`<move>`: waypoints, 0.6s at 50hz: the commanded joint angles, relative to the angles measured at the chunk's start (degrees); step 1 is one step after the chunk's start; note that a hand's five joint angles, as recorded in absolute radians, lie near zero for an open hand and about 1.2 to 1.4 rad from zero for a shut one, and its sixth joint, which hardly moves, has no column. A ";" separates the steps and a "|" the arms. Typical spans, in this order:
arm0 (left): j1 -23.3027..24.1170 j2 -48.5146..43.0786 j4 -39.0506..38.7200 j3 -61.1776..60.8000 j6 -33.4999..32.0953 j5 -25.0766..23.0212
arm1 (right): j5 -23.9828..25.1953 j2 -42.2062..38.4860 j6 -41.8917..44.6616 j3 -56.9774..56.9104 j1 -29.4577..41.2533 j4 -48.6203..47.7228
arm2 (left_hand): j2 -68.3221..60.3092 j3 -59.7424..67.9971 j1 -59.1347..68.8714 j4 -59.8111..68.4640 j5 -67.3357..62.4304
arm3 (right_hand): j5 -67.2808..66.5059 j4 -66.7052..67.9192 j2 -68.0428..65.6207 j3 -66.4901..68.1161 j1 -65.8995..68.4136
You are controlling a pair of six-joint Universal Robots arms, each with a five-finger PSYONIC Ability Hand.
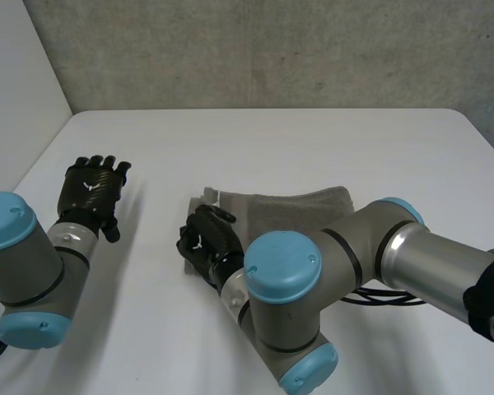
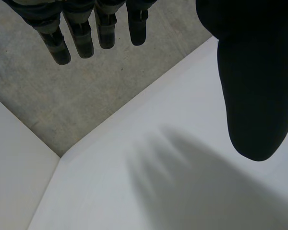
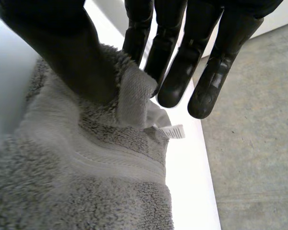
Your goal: Fold the towel.
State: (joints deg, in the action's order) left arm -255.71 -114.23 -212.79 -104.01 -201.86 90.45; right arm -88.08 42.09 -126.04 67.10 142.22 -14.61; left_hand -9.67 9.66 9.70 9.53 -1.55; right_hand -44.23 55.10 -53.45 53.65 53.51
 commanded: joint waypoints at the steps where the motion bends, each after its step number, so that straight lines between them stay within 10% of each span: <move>1: 0.04 0.14 -2.10 -1.01 -0.20 -0.01 | -1.04 1.77 -4.56 0.49 -0.28 0.02 | -0.33 0.34 0.30 0.47 1.55 | 44.23 -45.10 43.45 -43.65 -43.51; 16: 6.00 3.75 -1.67 -1.81 0.15 0.17 | -0.44 28.04 -33.80 23.05 -19.32 0.73 | -0.33 0.34 0.30 0.47 1.55 | 44.23 -45.10 43.45 -43.65 -43.51; 30: 15.50 -4.41 -0.44 7.15 0.15 0.26 | 10.47 24.10 -35.14 36.43 -35.51 -1.46 | -2.39 2.40 2.36 2.53 -0.52 | 27.36 -28.23 26.58 -26.78 -26.63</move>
State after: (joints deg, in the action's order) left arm -242.95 -114.28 -214.26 -100.83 -201.75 90.65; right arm -79.35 68.92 -161.91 101.83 109.87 -14.98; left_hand -9.82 9.81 9.91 9.69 -1.55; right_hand -10.48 19.68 -19.41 19.73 20.07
